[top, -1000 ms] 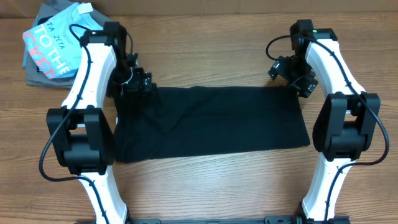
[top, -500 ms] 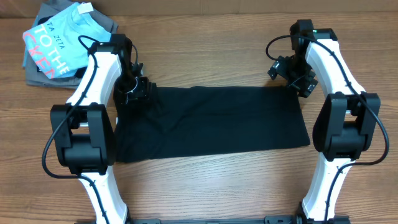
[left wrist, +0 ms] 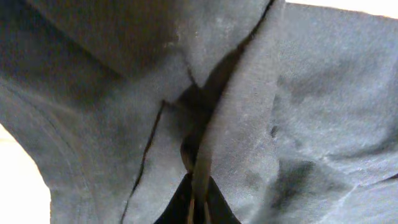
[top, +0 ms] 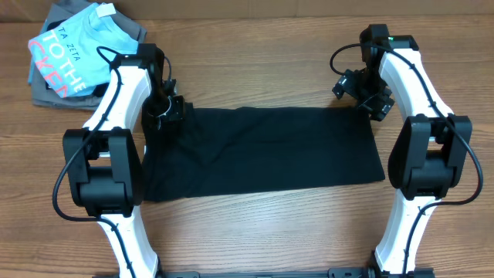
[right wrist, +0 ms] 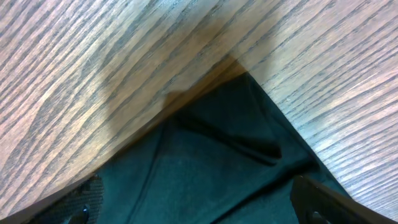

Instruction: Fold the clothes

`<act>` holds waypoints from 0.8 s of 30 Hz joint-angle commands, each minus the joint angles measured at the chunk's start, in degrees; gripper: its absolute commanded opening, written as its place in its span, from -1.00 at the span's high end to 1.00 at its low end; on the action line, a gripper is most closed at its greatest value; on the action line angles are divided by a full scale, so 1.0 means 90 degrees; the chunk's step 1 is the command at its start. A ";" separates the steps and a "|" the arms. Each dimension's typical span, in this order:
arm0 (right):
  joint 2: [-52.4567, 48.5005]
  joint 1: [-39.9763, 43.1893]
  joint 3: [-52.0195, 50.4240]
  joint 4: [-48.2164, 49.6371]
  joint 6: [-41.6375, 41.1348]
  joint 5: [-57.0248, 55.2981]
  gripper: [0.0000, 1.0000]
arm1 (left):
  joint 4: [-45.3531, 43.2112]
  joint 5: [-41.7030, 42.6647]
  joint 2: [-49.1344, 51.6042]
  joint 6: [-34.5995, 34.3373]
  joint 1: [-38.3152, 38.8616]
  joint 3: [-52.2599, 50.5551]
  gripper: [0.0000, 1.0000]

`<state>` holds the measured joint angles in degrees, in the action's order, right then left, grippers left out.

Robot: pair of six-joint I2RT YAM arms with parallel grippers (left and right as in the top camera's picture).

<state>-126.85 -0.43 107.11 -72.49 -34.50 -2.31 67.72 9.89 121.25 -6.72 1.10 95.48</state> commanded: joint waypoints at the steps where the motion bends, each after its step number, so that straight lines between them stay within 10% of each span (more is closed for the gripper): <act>1: 0.0163 -0.0029 -0.0032 0.0019 0.0051 0.0007 -1.00 | 0.0364 0.0000 -0.0117 -0.0471 0.0005 0.0129 0.92; 17: 0.0163 -0.0029 -0.0032 -0.0010 0.0049 -0.0012 -1.00 | 0.2266 -0.1549 -0.1086 -0.1902 0.0010 0.0440 0.67; 21: 0.0163 -0.0029 -0.0032 -0.0073 0.0046 -0.0012 -1.00 | 0.2480 -0.1545 -0.1061 -0.1821 0.0010 0.0440 -0.37; 24: 0.0163 -0.0029 -0.0032 -0.0182 0.0049 -0.0010 -1.00 | 0.2659 -0.1557 -0.1061 -0.1821 0.0010 0.0440 -0.71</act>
<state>-126.85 -0.43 107.11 -73.54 -34.41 -2.33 90.59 -2.87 112.40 -22.79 1.13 98.52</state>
